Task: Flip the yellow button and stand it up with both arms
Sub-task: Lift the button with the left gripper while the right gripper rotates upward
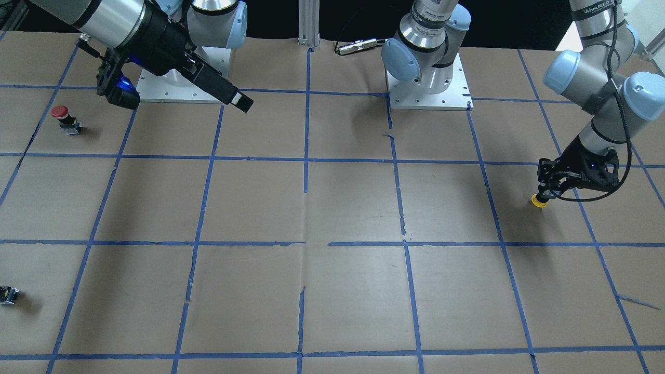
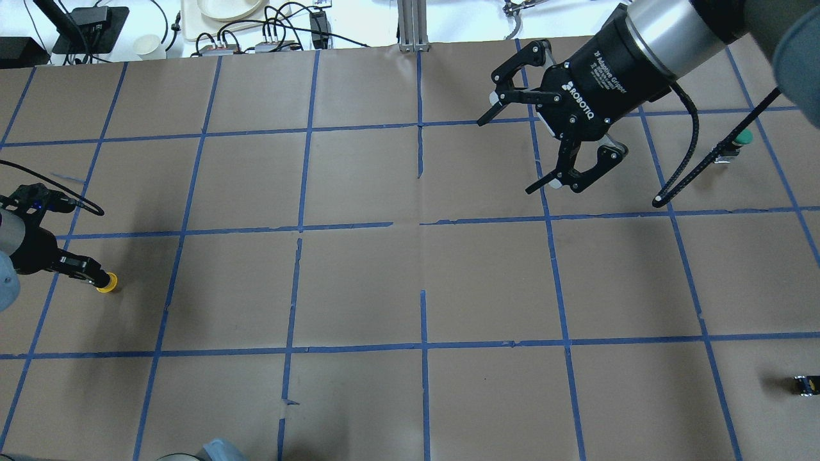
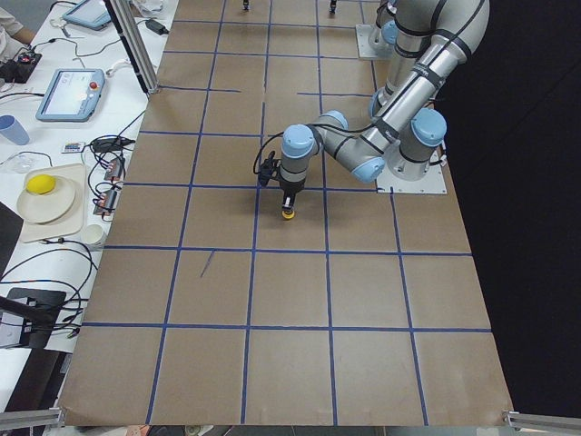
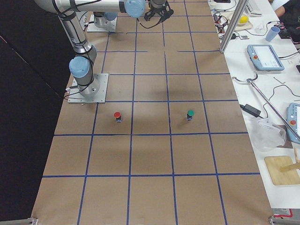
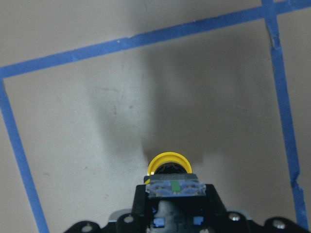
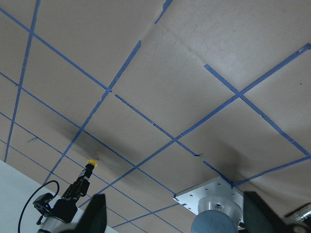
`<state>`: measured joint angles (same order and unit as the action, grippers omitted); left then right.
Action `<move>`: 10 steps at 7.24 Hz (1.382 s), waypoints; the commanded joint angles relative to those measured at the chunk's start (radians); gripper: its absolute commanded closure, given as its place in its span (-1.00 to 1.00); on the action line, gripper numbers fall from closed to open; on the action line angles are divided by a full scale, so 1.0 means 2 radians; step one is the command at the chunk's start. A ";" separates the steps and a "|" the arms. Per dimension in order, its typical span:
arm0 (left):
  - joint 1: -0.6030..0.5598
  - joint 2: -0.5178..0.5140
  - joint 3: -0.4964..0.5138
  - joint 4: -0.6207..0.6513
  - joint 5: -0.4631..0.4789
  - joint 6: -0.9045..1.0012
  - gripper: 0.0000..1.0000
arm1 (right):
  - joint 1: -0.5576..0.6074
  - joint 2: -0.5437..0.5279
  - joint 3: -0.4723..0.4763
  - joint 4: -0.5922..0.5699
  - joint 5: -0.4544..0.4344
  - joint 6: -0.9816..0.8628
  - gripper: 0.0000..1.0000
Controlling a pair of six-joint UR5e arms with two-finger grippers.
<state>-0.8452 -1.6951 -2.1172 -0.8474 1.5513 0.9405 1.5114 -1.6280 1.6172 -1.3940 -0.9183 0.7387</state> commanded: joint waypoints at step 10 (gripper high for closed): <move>-0.306 0.033 0.202 -0.287 -0.473 -0.501 0.78 | -0.044 0.005 0.006 0.039 0.191 0.073 -1.00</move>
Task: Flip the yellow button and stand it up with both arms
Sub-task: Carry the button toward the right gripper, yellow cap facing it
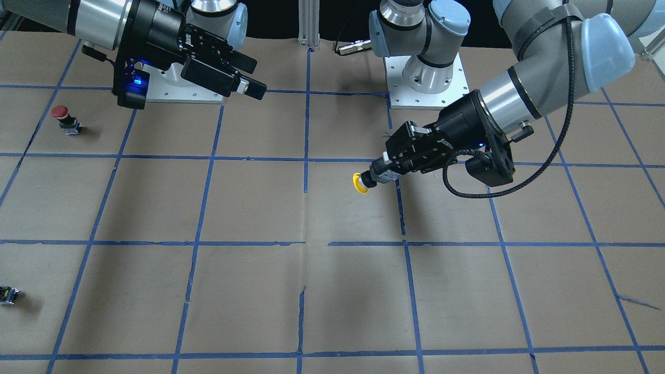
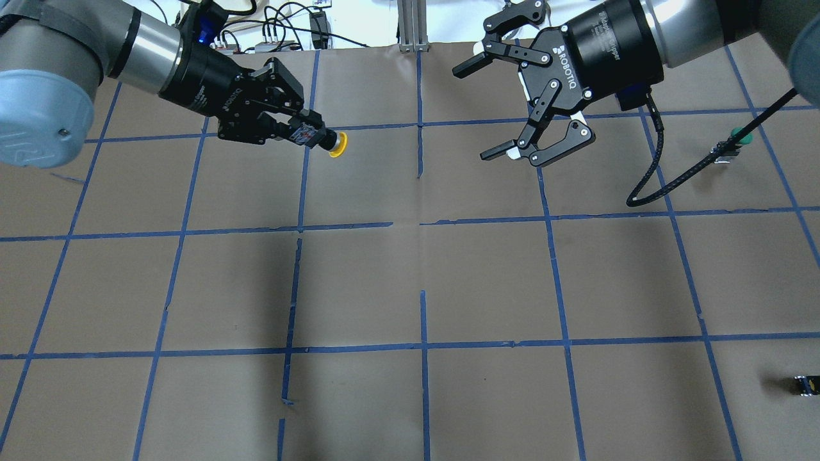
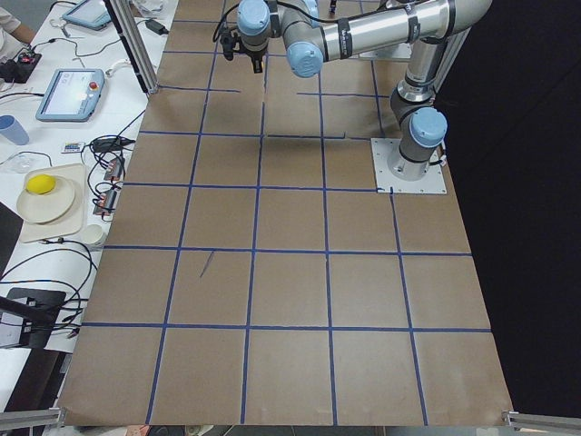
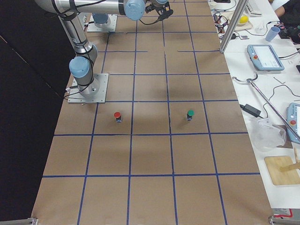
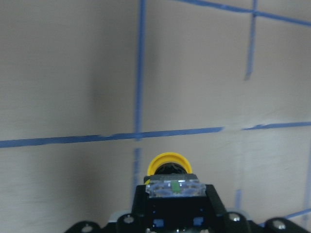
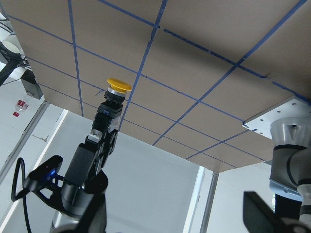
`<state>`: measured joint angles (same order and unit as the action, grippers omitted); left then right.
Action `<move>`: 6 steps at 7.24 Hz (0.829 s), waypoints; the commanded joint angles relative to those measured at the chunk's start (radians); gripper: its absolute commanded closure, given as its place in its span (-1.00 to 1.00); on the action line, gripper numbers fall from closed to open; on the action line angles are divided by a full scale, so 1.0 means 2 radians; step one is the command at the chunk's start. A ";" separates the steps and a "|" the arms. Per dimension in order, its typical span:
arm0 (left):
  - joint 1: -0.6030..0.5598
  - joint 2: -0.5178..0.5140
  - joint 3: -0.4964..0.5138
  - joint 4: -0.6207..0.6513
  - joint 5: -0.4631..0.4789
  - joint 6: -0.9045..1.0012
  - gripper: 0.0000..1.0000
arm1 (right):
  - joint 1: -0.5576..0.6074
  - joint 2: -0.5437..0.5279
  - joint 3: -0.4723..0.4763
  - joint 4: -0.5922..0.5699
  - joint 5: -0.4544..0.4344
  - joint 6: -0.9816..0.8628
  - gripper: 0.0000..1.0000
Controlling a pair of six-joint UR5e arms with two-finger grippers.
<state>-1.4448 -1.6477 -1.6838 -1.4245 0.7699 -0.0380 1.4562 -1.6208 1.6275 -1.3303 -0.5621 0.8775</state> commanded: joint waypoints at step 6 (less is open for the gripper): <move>-0.008 0.005 -0.046 0.041 -0.334 -0.012 0.78 | -0.040 0.038 -0.005 0.035 0.102 0.024 -0.99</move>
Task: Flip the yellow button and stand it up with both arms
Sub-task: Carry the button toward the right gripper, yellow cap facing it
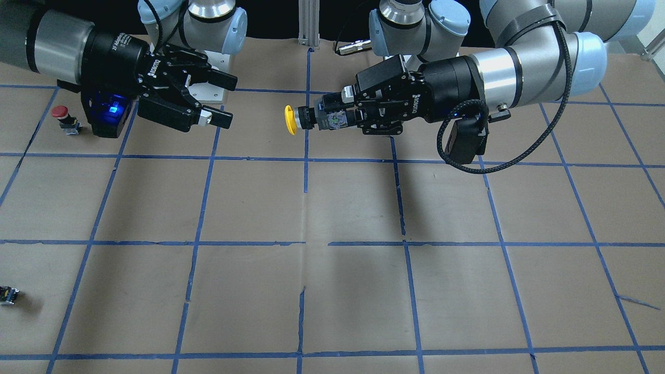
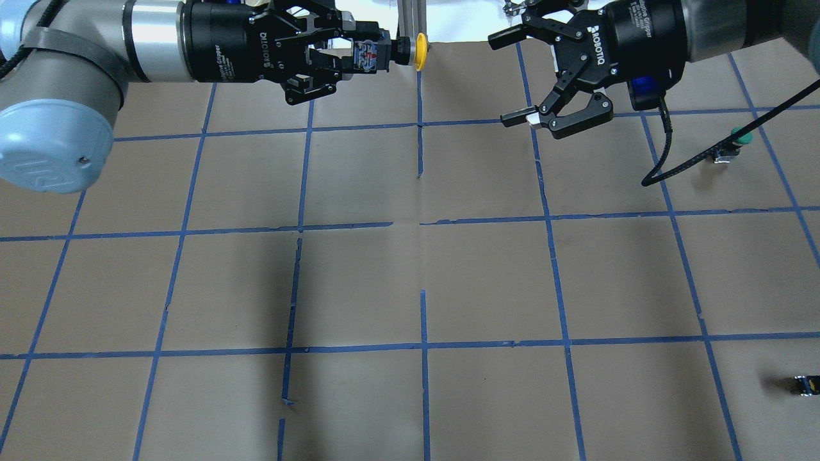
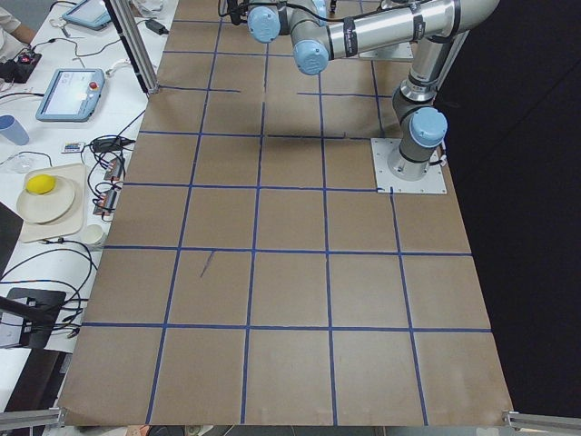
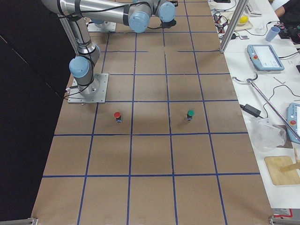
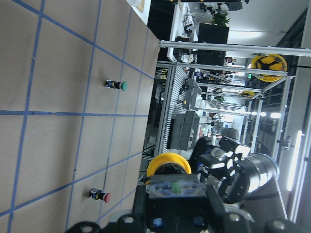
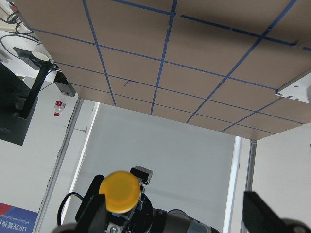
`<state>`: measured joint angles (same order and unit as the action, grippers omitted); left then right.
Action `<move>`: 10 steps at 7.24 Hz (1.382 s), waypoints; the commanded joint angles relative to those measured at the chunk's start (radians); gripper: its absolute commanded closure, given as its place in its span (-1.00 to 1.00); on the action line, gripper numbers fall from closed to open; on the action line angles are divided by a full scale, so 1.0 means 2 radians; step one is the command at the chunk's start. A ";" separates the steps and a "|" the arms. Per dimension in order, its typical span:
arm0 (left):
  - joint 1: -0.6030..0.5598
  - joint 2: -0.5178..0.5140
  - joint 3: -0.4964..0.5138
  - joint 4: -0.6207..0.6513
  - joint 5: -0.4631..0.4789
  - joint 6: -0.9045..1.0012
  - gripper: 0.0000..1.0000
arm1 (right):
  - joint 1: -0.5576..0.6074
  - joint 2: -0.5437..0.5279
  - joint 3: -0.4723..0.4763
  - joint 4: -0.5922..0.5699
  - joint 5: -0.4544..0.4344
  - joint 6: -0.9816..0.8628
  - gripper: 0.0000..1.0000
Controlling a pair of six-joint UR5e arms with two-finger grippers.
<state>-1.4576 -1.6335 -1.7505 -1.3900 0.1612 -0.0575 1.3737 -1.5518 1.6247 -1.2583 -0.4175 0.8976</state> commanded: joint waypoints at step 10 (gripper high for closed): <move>-0.024 0.006 -0.037 0.049 -0.070 -0.020 0.78 | 0.049 -0.001 0.001 -0.159 0.038 0.190 -0.89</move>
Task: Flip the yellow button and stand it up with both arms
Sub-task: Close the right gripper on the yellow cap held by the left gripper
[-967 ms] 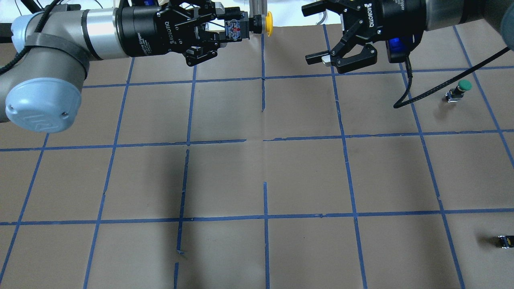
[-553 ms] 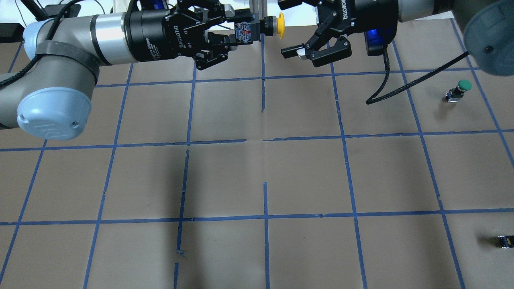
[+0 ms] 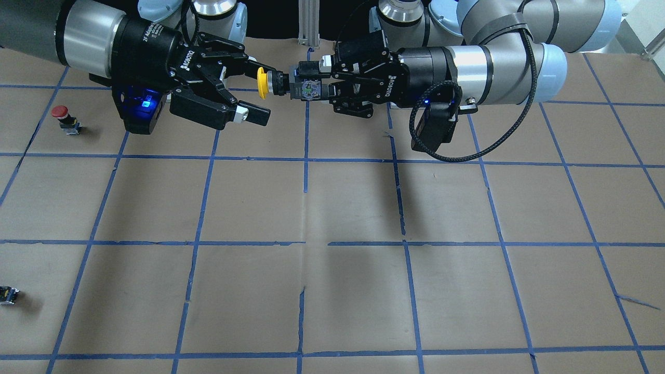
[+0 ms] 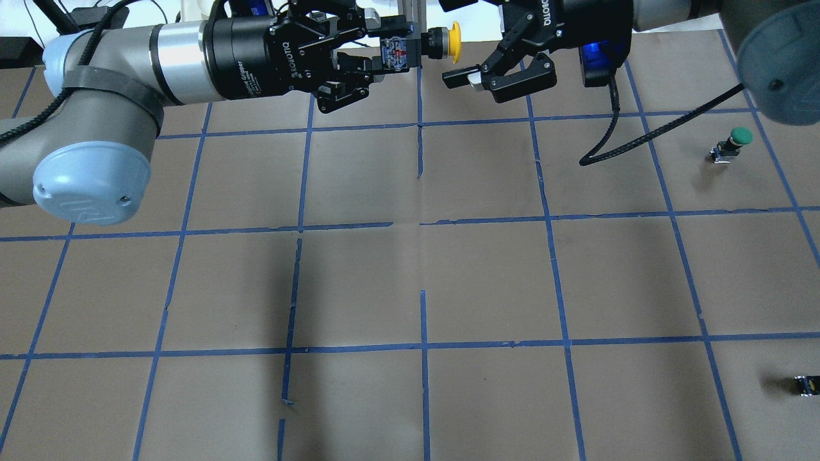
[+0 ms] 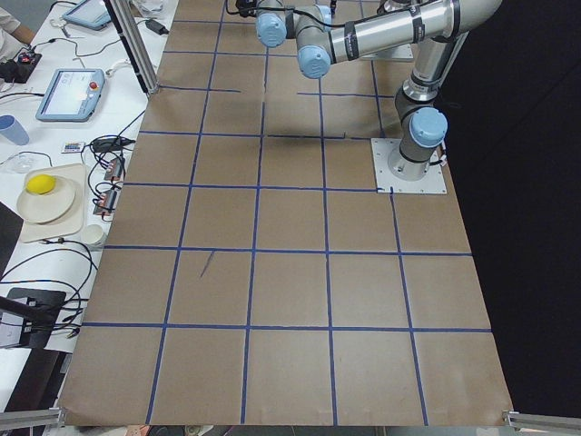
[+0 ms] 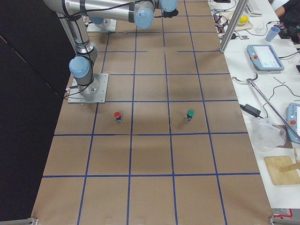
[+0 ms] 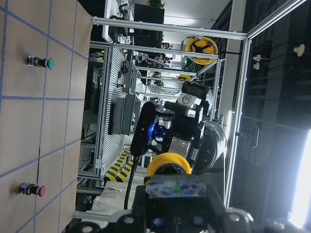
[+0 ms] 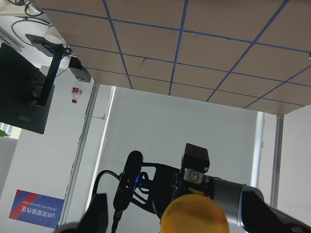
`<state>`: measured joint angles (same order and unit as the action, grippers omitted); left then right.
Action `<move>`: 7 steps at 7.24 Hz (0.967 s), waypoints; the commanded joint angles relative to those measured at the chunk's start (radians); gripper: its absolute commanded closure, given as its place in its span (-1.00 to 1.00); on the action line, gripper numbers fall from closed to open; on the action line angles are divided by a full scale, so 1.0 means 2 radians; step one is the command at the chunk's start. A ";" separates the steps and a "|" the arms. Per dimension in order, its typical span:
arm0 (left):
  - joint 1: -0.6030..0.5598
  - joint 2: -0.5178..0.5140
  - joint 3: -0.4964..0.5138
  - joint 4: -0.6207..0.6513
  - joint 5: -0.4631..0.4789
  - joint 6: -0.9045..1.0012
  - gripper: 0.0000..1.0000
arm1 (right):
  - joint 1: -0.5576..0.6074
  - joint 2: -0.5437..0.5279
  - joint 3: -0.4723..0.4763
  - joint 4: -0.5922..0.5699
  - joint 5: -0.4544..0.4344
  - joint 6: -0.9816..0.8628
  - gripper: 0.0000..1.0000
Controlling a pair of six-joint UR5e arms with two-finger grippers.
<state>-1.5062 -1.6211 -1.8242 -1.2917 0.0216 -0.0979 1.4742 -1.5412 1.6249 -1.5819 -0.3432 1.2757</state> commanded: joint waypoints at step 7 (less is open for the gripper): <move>0.001 0.000 0.001 -0.001 -0.013 -0.001 0.78 | -0.003 -0.014 0.001 0.017 0.000 0.000 0.38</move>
<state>-1.5051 -1.6216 -1.8208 -1.2931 -0.0082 -0.0997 1.4699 -1.5677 1.6283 -1.5478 -0.3436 1.2759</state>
